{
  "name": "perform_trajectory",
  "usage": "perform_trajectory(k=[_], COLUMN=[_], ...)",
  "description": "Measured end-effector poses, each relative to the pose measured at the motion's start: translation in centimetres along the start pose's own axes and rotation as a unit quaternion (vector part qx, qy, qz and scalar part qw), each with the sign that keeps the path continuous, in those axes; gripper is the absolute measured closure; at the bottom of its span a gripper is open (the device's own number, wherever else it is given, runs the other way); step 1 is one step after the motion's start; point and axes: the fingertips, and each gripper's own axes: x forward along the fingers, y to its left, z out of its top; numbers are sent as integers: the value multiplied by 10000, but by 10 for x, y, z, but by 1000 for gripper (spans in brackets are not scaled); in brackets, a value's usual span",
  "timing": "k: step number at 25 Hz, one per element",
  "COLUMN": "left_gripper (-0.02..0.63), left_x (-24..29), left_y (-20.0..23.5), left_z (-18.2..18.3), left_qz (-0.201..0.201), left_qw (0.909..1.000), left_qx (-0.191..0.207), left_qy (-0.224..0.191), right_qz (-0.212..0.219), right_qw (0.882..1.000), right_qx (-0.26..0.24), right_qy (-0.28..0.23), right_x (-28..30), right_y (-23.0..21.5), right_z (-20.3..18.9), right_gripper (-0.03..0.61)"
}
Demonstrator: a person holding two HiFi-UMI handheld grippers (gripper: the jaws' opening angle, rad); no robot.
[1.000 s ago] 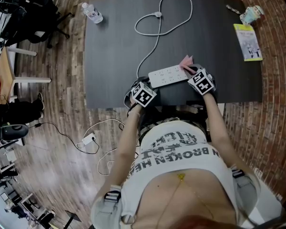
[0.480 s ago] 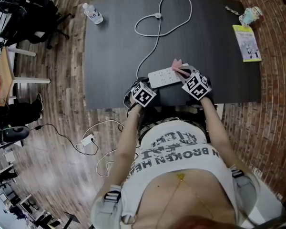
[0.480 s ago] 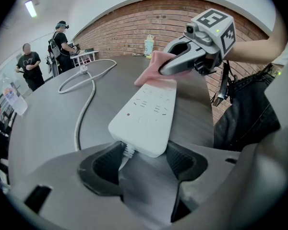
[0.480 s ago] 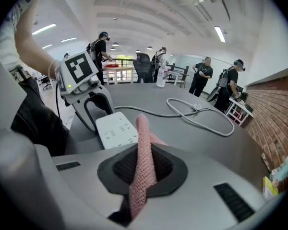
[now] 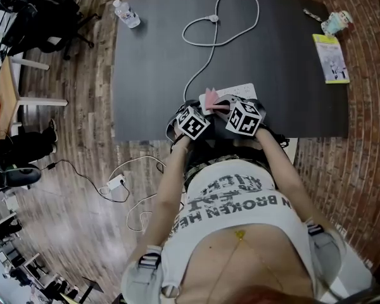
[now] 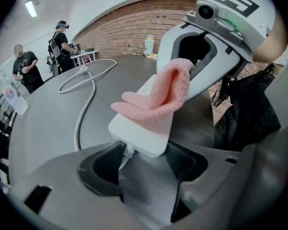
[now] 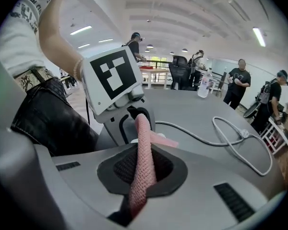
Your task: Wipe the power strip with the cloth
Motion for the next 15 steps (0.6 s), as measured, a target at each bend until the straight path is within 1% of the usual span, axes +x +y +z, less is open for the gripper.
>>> perform_trajectory(k=[9, 12, 15], left_gripper=[341, 341, 341], left_x=[1, 1, 1], left_y=[2, 1, 2], left_z=[-3, -2, -2], left_qz=[35, 56, 70], left_qw=[10000, 10000, 10000], left_qx=[-4, 9, 19], left_qy=[53, 41, 24], right_qz=[600, 721, 754], right_qw=[9978, 9970, 9968], right_qx=[-90, -95, 11], right_qy=[247, 281, 272], right_x=[34, 41, 45], right_y=[18, 24, 23], right_z=[7, 7, 6], right_gripper=[561, 561, 561])
